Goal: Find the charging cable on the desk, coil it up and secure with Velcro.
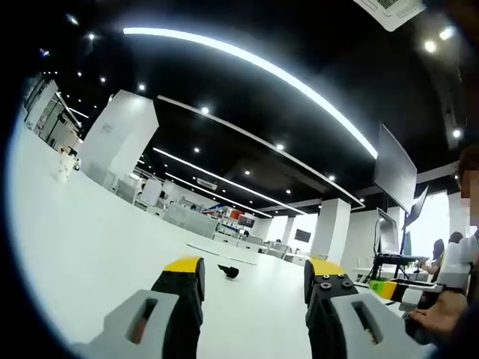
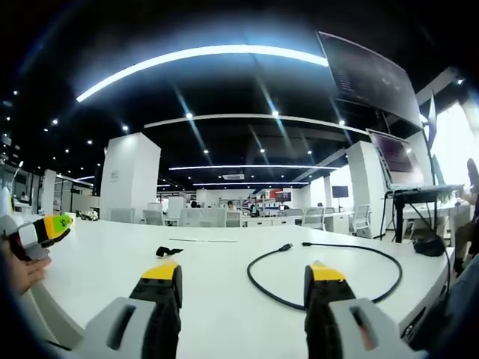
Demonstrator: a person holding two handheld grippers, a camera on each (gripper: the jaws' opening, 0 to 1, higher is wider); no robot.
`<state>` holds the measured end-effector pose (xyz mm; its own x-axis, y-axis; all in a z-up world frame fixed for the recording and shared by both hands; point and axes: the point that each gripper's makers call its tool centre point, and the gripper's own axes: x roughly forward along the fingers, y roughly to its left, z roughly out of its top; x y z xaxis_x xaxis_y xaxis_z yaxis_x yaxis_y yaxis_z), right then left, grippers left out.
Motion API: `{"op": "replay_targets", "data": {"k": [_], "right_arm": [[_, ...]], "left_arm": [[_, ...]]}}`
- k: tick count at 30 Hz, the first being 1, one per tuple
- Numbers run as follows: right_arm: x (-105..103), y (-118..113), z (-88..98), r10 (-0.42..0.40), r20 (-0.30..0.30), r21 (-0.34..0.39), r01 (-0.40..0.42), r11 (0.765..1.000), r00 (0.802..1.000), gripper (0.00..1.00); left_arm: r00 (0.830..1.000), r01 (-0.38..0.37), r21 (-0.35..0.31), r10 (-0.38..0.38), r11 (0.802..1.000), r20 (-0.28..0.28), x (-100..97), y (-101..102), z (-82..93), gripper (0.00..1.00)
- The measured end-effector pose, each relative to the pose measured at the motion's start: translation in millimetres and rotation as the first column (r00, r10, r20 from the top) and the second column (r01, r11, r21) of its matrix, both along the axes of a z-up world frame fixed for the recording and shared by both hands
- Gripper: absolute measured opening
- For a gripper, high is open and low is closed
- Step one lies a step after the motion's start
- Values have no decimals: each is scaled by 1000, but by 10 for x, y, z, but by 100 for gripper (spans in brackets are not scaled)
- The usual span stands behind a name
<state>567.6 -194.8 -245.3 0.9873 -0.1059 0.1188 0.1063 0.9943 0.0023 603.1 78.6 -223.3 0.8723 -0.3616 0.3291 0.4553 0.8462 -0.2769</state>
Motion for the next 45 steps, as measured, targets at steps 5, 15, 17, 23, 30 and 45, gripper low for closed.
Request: {"op": "replay_targets", "data": {"k": [5, 15, 17, 23, 30, 45], "right_arm": [[-1, -29, -10, -7, -4, -3, 7, 1000, 1000, 62], [47, -87, -68, 17, -20, 22, -16, 1000, 1000, 58], [63, -108, -67, 15, -22, 22, -15, 1000, 1000, 58], [115, -192, -13, 4, -9, 31, -4, 999, 1000, 58], [177, -338, 111, -18, 6, 39, 18, 999, 1000, 58], [370, -556, 209, -22, -18, 60, 23, 998, 1000, 56]], "left_arm": [[1000, 20, 3, -20, 1000, -10, 6, -40, -30, 54], [999, 39, -8, -39, 999, -31, 63, -132, -64, 55], [998, 47, -1, -47, 999, -37, 77, -175, -70, 56], [996, 72, 38, -70, 997, -53, 145, -308, -66, 58], [988, 144, 86, -139, 986, -68, 219, -586, -3, 60], [979, 202, 109, -197, 973, -60, 484, -947, 218, 63]]}}
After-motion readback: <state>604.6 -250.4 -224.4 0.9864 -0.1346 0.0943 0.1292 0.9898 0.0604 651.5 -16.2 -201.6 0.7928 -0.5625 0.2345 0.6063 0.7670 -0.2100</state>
